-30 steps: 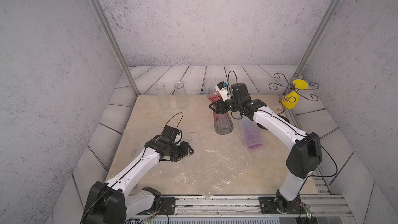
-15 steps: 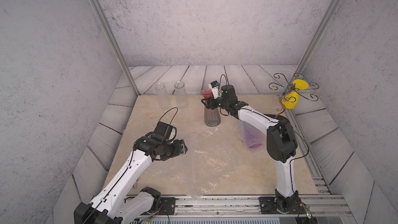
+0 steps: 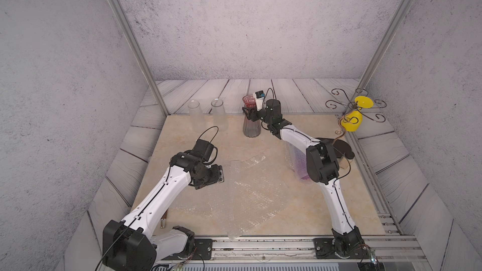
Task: Unwrap the vase from the bubble wrap
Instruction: Place the vase at the center of the board.
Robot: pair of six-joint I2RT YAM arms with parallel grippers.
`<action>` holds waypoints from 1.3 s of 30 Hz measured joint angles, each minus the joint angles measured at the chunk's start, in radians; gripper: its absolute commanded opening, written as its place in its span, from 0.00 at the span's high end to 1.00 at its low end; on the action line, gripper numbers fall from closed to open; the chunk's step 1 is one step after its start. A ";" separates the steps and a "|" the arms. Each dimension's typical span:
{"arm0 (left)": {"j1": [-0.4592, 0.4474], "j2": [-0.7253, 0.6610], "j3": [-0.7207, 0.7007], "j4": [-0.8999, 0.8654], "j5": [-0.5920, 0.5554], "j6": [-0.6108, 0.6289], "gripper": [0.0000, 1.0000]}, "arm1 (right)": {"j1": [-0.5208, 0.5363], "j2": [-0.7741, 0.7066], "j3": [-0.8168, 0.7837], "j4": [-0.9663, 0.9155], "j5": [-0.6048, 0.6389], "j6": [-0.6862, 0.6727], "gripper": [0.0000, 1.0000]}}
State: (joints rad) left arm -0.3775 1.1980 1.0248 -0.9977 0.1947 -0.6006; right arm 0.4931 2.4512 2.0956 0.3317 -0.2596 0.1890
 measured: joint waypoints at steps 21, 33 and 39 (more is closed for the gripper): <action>0.011 0.085 -0.047 0.068 0.125 -0.113 0.25 | -0.032 0.282 0.307 0.051 0.005 -0.072 0.58; 0.012 0.113 -0.037 0.084 0.146 -0.138 0.26 | -0.032 0.277 0.171 0.288 0.020 -0.108 0.34; 0.014 0.114 -0.037 0.104 0.154 -0.151 0.27 | -0.032 0.264 0.125 0.337 0.032 -0.108 0.20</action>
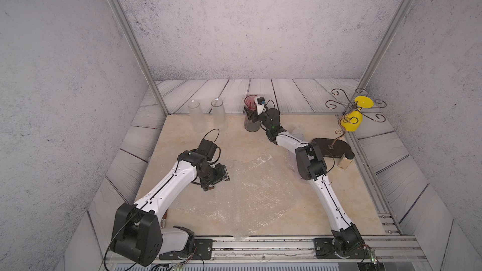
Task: Unwrap the vase from the bubble wrap
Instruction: Place the vase at the center of the board.
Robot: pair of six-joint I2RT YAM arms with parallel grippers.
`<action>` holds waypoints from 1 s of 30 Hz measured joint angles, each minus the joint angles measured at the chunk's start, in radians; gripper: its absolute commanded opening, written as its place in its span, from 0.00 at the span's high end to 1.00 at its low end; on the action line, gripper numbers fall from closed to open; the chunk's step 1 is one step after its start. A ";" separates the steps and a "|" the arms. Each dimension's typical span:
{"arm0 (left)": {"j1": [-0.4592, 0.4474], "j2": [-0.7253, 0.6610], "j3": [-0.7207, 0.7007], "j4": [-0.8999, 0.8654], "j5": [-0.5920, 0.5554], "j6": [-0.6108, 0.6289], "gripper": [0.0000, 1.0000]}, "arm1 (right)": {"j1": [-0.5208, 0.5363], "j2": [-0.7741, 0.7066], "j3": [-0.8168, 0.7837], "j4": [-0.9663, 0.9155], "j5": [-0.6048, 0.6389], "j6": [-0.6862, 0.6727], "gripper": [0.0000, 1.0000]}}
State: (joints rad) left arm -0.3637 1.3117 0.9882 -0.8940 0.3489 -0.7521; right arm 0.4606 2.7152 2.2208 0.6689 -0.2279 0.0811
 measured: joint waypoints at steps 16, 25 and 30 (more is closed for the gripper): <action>0.008 0.060 0.006 0.013 0.023 -0.005 0.21 | -0.005 -0.055 -0.097 -0.021 0.019 -0.034 0.01; 0.022 0.095 0.006 0.034 0.024 -0.005 0.17 | -0.006 -0.100 -0.156 -0.023 0.016 -0.045 0.01; 0.048 0.096 0.007 0.041 0.002 0.009 0.15 | -0.008 -0.170 -0.235 -0.021 -0.002 -0.067 0.01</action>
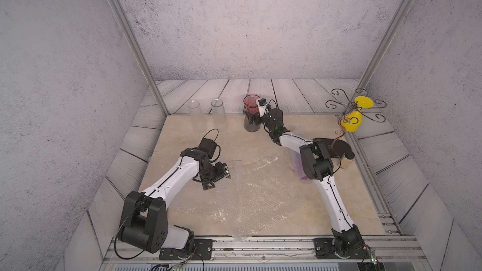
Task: Unwrap the vase from the bubble wrap
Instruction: Place the vase at the center of the board, then pick up the bubble wrap from the center of the board.
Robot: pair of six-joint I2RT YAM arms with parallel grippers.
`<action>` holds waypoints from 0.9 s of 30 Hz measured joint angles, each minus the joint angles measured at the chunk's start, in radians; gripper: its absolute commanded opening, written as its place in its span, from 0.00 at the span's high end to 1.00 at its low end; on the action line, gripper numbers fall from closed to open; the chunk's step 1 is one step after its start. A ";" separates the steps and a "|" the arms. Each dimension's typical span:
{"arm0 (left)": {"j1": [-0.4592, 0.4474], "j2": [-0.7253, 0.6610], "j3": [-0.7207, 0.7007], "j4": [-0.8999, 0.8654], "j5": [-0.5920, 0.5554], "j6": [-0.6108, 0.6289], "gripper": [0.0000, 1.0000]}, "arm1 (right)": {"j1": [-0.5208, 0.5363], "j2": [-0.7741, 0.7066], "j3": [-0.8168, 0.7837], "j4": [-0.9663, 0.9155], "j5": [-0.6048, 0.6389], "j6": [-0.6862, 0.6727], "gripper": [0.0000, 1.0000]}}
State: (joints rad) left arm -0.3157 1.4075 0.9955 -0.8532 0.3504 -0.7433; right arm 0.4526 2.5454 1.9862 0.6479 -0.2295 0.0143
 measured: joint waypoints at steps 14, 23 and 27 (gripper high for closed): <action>0.047 0.014 0.034 -0.002 -0.079 0.027 0.25 | -0.028 -0.402 -0.378 -0.087 -0.007 -0.015 0.01; 0.045 -0.149 -0.029 0.002 -0.037 0.027 0.22 | -0.030 -0.673 -0.462 -0.364 -0.008 -0.011 0.01; 0.035 -0.257 -0.093 0.001 -0.019 -0.003 0.19 | -0.028 -0.833 -0.543 -0.467 -0.027 0.006 0.01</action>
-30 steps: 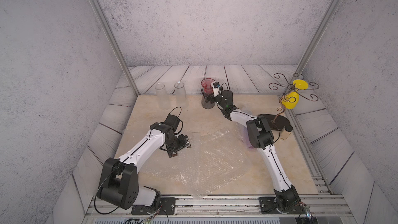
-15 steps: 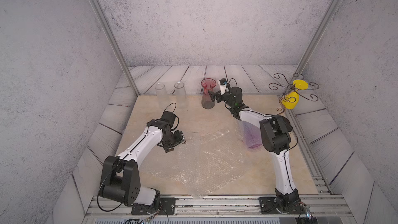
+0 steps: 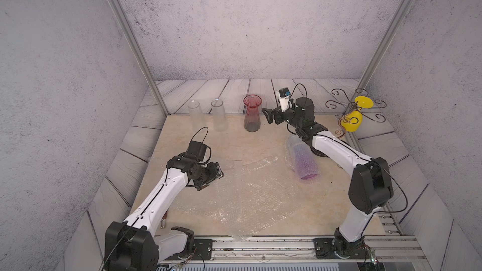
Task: Unwrap the vase from the bubble wrap
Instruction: Pick up the bubble wrap from the center of the board.
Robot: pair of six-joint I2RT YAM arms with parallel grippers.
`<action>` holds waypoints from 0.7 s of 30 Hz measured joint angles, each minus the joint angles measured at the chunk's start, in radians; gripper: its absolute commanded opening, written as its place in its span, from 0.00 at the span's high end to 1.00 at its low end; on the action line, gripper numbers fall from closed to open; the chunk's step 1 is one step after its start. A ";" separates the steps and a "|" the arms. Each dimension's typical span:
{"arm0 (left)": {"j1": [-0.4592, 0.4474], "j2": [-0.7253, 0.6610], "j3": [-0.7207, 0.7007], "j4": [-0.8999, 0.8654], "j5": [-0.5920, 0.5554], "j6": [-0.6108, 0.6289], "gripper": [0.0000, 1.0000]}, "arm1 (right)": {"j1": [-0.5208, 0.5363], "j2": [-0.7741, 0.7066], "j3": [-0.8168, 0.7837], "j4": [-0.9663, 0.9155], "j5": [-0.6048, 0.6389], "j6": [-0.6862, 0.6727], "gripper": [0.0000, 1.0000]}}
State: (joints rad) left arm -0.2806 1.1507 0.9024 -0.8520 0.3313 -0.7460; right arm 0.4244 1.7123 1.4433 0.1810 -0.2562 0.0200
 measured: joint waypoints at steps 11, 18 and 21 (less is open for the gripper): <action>-0.174 -0.106 -0.140 -0.019 0.001 -0.095 0.18 | 0.003 -0.373 -0.237 -0.284 -0.023 0.073 0.01; -0.222 -0.095 -0.252 0.084 0.010 -0.153 0.29 | 0.003 -0.494 -0.330 -0.435 -0.069 0.110 0.01; -0.232 -0.046 -0.256 0.140 0.017 -0.153 0.65 | 0.003 -0.517 -0.333 -0.492 -0.075 0.100 0.01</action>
State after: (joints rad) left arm -0.5129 1.1049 0.6464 -0.7124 0.3485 -0.8989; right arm 0.4271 1.1954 1.1099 -0.3107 -0.3309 0.1196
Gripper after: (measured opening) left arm 0.572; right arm 0.988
